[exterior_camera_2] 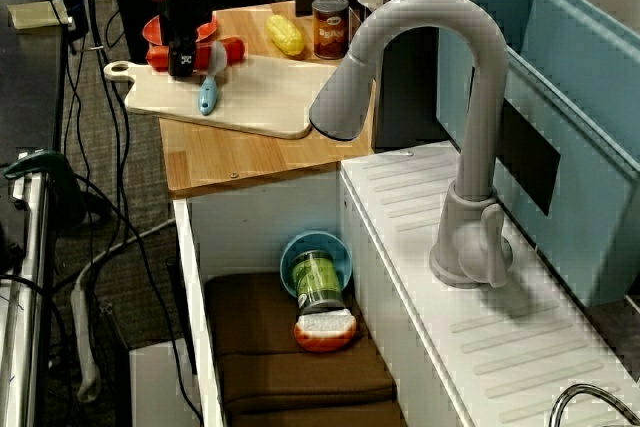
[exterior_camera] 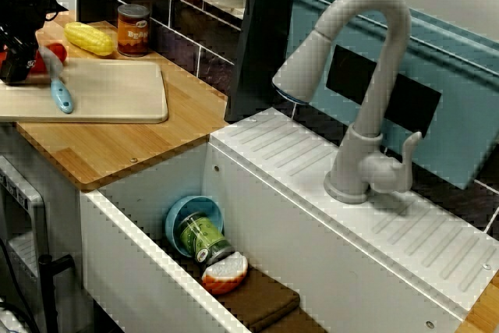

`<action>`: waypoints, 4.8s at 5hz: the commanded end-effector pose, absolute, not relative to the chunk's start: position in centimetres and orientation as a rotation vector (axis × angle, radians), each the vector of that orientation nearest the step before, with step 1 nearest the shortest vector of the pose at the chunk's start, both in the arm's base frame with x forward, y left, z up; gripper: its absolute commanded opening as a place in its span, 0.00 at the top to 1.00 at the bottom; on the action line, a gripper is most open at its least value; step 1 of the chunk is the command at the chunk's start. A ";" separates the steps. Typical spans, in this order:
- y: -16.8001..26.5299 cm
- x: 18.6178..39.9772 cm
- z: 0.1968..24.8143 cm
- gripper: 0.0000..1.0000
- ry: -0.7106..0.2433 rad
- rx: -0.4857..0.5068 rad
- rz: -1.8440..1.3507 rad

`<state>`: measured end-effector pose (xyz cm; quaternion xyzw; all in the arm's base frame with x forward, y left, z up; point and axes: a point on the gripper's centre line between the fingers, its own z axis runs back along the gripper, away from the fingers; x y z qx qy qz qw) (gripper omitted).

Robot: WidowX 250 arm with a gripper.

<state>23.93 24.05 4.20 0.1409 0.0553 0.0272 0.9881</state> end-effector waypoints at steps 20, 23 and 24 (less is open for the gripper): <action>13.4 29.3 7.5 1.00 0.147 0.244 0.152; 13.7 30.5 6.5 1.00 0.207 0.199 0.226; 13.7 30.5 6.5 1.00 0.209 0.197 0.239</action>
